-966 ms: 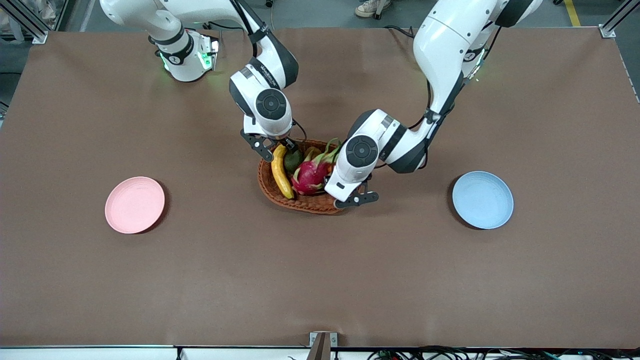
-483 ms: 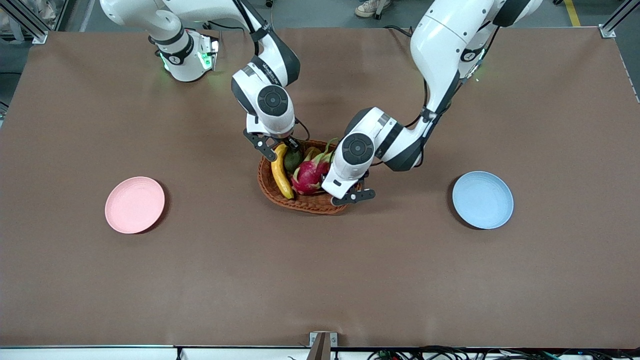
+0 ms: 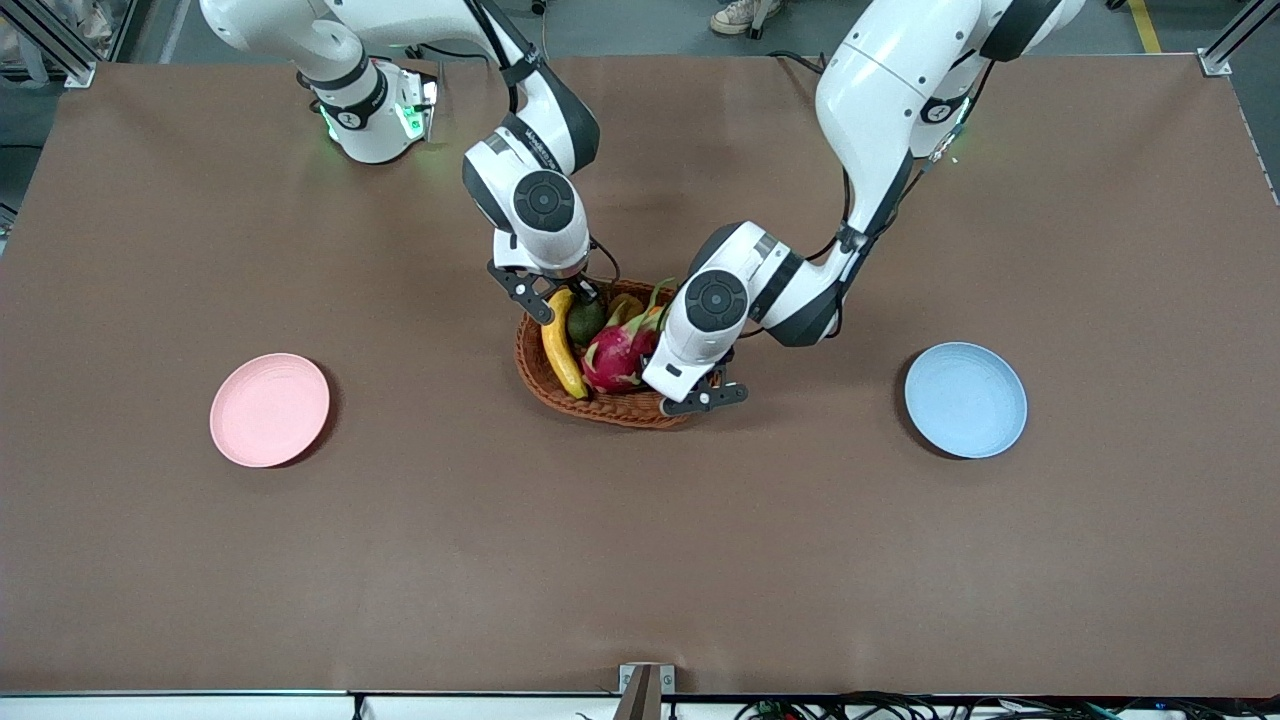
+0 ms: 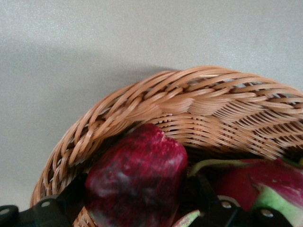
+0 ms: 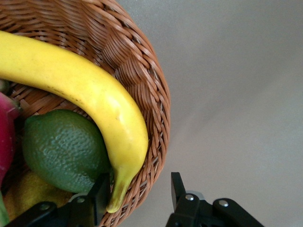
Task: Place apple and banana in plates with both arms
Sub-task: 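Close the right gripper on the banana while the left gripper grasps the apple, then carry the banana to the pink plate while the left gripper carries the apple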
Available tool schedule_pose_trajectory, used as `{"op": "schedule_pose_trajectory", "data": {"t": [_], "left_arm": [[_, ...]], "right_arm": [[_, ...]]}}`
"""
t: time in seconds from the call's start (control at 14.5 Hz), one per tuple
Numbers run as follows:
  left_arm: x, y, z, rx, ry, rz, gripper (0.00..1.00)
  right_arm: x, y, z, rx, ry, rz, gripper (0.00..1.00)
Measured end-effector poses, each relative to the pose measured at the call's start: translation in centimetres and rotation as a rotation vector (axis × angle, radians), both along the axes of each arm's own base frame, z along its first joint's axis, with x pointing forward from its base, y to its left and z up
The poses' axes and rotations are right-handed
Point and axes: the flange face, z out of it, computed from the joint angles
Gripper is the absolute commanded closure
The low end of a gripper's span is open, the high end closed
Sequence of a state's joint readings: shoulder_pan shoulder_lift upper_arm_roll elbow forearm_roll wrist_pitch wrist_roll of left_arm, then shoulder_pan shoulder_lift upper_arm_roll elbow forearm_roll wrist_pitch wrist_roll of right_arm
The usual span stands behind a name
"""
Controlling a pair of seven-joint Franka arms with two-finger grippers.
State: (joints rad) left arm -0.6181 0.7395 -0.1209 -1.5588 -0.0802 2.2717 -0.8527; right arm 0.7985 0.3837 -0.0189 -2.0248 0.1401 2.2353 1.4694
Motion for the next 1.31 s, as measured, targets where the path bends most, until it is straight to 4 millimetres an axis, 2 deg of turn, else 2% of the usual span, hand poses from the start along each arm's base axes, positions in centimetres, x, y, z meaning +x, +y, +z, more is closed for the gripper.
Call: {"op": "schedule_pose_trajectory", "data": {"t": [0.14, 0.21, 0.55, 0.76, 0.9, 1.03, 1.17, 1.24, 1.31], "left_arm": [[0.0, 0.0, 0.0, -0.001, -0.001, 0.0, 0.41], [0.0, -0.1, 0.1, -0.002, -0.002, -0.001, 0.43], [0.3, 0.0, 0.7, -0.006, -0.011, 0.005, 0.47], [0.5, 0.1, 2.5, 0.0, -0.006, 0.002, 0.47], [0.3, 0.2, 4.4, 0.009, 0.004, -0.002, 0.47], [0.1, 0.4, 6.4, 0.021, 0.015, -0.005, 0.47], [0.0, 0.8, 8.1, 0.03, 0.021, -0.006, 0.47], [0.1, 1.1, 8.9, 0.034, 0.023, -0.003, 0.47], [0.3, 1.7, 9.8, 0.04, 0.028, 0.003, 0.47]], "right_arm": [[0.2, 0.1, 0.1, 0.01, -0.011, -0.003, 0.96], [0.2, 0.2, 0.2, 0.016, -0.013, -0.008, 0.98], [0.4, 0.1, 0.2, 0.017, -0.009, -0.026, 1.0], [0.8, -0.1, 0.7, 0.008, 0.003, -0.031, 1.0], [1.8, -0.3, 2.4, -0.003, 0.027, -0.038, 1.0], [3.4, -1.1, 5.3, 0.006, 0.053, -0.029, 1.0], [5.6, -3.9, 8.7, 0.073, 0.115, -0.005, 1.0], [7.1, -6.5, 10.4, 0.12, 0.147, 0.014, 1.0], [8.7, -10.2, 12.0, 0.168, 0.173, 0.031, 1.0]]}}
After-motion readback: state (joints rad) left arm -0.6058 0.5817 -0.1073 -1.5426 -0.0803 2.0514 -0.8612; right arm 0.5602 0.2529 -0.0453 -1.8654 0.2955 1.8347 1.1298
